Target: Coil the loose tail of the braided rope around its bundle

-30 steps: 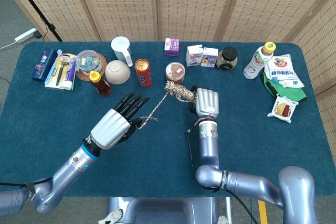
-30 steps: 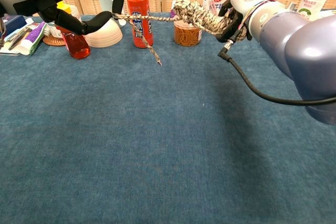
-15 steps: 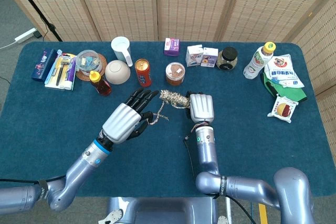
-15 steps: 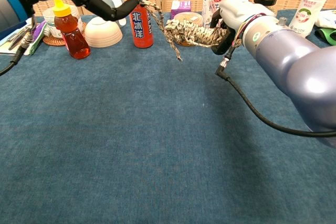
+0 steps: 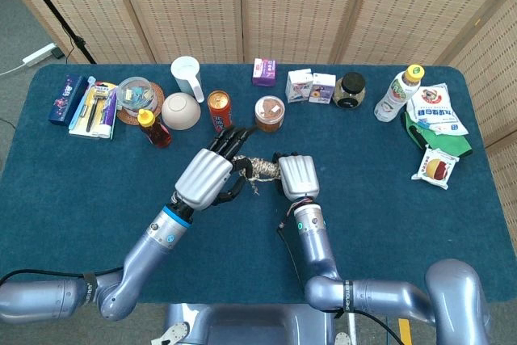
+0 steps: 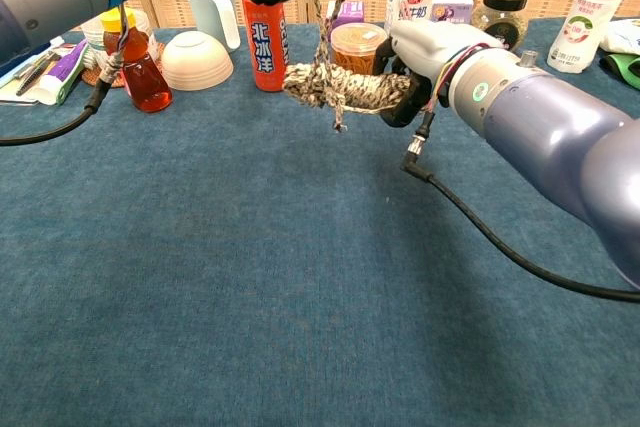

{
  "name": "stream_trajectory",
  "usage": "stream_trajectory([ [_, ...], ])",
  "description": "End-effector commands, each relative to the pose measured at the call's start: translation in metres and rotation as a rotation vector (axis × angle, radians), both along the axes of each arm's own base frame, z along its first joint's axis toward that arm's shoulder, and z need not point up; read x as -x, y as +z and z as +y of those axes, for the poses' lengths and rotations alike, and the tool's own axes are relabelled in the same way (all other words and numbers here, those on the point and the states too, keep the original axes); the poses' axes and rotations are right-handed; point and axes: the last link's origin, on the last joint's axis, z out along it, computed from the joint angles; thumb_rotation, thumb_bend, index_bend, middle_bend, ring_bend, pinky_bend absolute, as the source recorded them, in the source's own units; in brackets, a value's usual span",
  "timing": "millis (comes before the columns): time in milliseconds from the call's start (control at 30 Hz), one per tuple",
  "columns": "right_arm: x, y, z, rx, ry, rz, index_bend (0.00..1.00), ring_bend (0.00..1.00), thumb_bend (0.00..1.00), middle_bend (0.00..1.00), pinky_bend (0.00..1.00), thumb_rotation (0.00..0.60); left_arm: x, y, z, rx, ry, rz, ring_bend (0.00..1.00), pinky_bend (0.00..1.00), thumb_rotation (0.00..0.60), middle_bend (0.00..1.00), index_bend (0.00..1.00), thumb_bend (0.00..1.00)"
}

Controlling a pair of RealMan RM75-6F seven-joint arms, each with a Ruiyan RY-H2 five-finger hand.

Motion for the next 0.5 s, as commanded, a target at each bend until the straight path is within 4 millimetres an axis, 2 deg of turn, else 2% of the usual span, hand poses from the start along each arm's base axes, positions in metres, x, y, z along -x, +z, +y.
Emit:
stream_trajectory([
  [33, -0.001, 0.001, 0.011, -0.06, 0.042, -0.015, 0.69, 0.42, 0.56, 0.6, 0.66, 0.6, -0.003, 0.001, 0.011, -0.026, 0.028, -0.012, 0.0, 0.0, 0.6, 0.0, 0.76, 0.49],
  [500, -0.002, 0.012, 0.025, -0.121, 0.107, -0.069, 0.69, 0.42, 0.56, 0.6, 0.66, 0.6, 0.003, -0.014, 0.037, -0.042, 0.122, -0.002, 0.0, 0.0, 0.6, 0.0, 0.76, 0.49],
])
